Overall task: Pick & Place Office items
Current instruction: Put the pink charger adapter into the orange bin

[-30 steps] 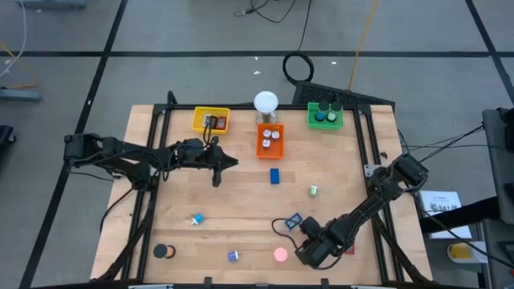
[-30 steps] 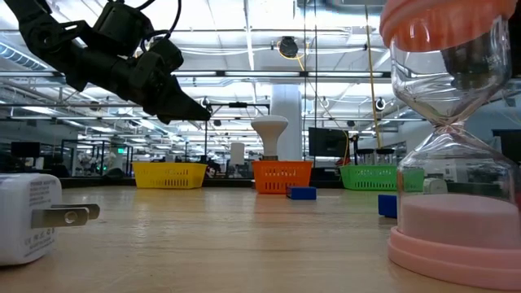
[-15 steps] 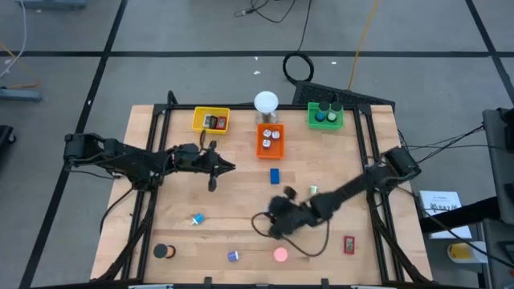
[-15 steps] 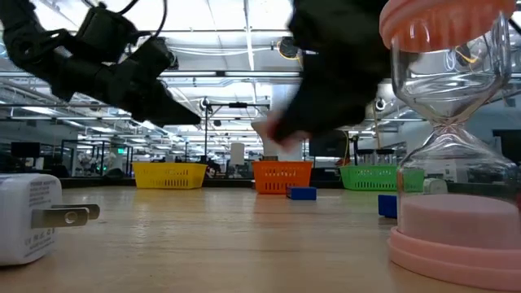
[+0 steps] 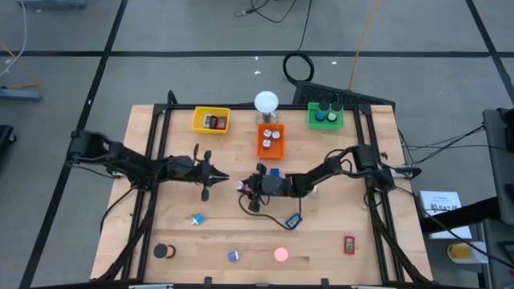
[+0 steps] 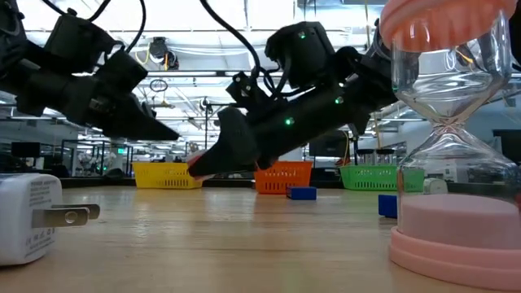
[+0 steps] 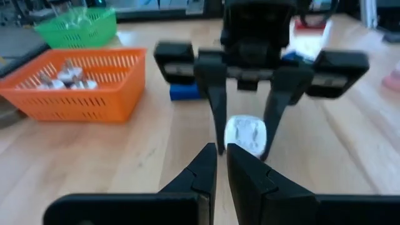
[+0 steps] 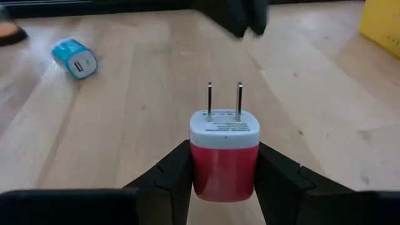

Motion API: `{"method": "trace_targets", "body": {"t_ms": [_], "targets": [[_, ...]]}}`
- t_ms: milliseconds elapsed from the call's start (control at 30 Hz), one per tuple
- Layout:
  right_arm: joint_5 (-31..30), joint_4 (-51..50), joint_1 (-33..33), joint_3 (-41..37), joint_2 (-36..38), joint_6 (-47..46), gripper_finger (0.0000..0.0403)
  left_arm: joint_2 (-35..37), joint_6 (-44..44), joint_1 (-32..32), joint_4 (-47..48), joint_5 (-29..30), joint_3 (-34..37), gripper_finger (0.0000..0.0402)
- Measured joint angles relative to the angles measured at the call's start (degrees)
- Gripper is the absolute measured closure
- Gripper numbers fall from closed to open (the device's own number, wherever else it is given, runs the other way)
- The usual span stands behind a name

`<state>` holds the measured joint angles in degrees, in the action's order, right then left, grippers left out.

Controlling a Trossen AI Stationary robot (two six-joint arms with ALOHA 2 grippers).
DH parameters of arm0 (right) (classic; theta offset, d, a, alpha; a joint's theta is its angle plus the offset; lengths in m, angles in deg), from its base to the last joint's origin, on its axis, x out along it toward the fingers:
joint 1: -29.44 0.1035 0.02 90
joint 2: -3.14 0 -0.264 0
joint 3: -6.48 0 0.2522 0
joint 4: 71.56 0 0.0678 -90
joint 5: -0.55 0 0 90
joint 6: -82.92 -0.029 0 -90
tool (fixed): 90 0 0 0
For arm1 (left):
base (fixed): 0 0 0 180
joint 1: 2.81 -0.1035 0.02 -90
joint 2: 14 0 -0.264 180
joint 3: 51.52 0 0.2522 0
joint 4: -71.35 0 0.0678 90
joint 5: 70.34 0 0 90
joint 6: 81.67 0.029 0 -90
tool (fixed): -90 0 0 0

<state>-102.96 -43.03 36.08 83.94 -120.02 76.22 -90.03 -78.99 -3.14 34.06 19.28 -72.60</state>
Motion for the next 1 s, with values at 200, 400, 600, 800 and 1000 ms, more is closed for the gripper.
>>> {"method": "trace_targets", "body": {"t_ms": [200, 400, 600, 800, 1000], "targets": [[-0.02, -0.5, 0.26, 0.0, -0.25, 0.53, 0.0271, -6.67, -0.2, 1.47, 0.26, 0.95, -3.66, 0.036], [-0.32, 0.87, 0.19, -1.3, -0.26, 1.18, 0.0271, -14.37, 0.02, 3.27, 0.28, 0.95, -8.4, 0.036], [-0.19, 1.68, 0.14, -2.56, -0.32, -0.03, 0.027, -16.6, -1.78, 3.82, 0.09, 1.08, -9.25, 0.036], [-0.46, 3.91, 0.11, -3.53, -0.3, -1.12, 0.0258, -16.63, -2.64, 3.97, 0.01, 1.31, -9.21, 0.036], [-2.06, 4.18, 0.09, -3.54, -0.21, -2.05, 0.0223, -16.62, -2.75, 3.96, -0.14, 1.57, -10.14, 0.036]]}}
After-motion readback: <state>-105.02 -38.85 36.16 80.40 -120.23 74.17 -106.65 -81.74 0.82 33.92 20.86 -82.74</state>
